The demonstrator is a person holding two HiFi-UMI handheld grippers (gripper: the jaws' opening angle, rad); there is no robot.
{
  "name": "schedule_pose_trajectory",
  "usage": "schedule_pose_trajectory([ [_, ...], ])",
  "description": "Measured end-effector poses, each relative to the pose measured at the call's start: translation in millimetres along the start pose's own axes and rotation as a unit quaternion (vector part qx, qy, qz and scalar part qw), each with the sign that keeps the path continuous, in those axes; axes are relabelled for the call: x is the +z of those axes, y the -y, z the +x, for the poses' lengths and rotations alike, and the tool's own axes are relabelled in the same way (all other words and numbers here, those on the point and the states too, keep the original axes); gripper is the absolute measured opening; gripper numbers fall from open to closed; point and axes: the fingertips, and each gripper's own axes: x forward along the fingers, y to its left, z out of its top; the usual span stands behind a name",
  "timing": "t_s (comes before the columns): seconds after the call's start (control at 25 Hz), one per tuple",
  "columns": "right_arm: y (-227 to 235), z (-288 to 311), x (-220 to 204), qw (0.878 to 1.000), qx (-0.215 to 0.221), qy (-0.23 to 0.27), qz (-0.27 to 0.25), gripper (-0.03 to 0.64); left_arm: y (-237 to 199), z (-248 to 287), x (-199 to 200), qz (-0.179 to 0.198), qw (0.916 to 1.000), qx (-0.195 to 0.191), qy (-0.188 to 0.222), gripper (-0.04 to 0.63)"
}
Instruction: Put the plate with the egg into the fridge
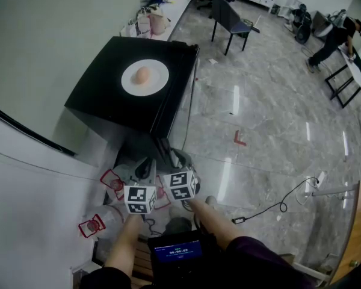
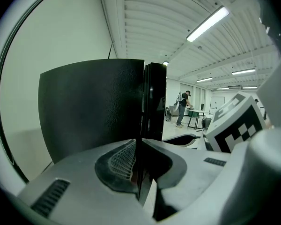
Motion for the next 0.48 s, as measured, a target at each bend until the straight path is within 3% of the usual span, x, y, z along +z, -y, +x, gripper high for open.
schedule_pose_trajectory([
  [0.28, 33.0, -26.1, -11.3, 1.000, -0.009, 0.015, 0.010, 0.081, 12.9, 4.8, 3.8, 0.004, 1.0000, -0.008, 0.001, 0.012],
  [0.48, 75.4, -52.6, -24.2, 0.999, 0.026, 0.025, -0.007, 0.074, 64.4, 24.3, 10.2, 0.020, 0.9975, -0.067, 0.007, 0.012],
])
